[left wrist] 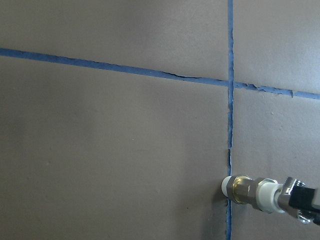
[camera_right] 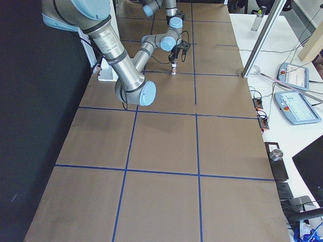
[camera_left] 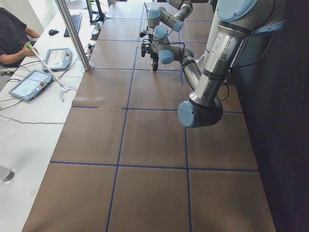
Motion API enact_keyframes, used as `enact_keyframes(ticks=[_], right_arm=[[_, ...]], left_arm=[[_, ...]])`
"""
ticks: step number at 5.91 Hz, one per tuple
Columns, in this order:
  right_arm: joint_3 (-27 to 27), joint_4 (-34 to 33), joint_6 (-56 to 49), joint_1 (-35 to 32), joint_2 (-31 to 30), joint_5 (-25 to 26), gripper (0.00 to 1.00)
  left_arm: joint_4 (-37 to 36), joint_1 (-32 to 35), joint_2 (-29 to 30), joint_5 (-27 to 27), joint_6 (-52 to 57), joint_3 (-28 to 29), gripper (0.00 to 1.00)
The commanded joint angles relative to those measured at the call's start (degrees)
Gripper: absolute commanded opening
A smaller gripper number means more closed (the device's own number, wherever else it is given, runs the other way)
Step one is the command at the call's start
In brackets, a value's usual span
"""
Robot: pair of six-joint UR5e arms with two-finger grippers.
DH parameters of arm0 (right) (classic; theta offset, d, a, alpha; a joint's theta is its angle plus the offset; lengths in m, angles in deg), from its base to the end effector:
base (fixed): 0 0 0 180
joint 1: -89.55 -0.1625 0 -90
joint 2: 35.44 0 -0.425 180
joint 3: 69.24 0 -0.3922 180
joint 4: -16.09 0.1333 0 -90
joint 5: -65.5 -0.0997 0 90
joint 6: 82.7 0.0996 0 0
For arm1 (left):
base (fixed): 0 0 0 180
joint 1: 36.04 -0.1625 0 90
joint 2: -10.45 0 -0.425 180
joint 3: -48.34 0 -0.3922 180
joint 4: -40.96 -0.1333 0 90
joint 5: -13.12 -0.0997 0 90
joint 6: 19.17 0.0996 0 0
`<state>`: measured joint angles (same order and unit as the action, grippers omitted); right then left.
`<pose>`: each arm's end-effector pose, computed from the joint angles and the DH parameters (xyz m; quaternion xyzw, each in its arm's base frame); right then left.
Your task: Assemble PPR valve and pipe with both arms
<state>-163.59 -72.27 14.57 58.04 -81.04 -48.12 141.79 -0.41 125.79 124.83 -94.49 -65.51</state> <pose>-0.5393 -0.4402 0.1527 -0.0936 -0.4463 0.2119 0.8644 0.4056 -0.4094 0.2096 0.0612 0.5139 -0.0620 0.8534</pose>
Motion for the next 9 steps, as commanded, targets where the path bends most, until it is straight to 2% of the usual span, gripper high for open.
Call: enact_keyframes(ticks=[1,3,4,5,6,7,8,9], right_arm=[[-0.04,0.02,-0.06,0.05,-0.02,-0.02,0.86],[-1.53,-0.06,-0.14,-0.73,-0.28,-0.20,0.99],[-6.41,-0.06,-0.23,-2.92,-3.76,-0.98,1.00],[-14.73,-0.06,-2.41,-5.90,-10.58,-2.38,1.00],[-19.94,-0.06,-6.35,-10.28,-16.22,-7.44,1.00],[-24.61,0.02,-13.00,-13.45,-23.59,-9.49,1.00],[-28.13,0.11,-23.77,-17.66,-31.40,-10.04,1.00],[-28.26,0.11,-32.32,-23.01,-36.44,-13.70,1.00]], left_arm=[[-0.02,0.05,-0.28,0.00,0.00,-0.58,0.99],[-0.02,0.23,-0.46,0.00,0.26,-0.93,0.99],[-0.02,0.84,-1.24,0.26,0.87,-1.19,0.98],[-0.02,1.89,-2.73,0.26,2.36,-1.63,0.99],[-0.20,3.73,-4.66,0.70,6.72,-1.98,0.99],[-0.28,7.92,-7.55,6.45,12.33,-1.90,0.99],[-0.11,13.71,-12.89,11.12,21.09,-1.99,0.99],[-0.63,18.90,-16.51,14.90,30.14,-1.81,0.99]])
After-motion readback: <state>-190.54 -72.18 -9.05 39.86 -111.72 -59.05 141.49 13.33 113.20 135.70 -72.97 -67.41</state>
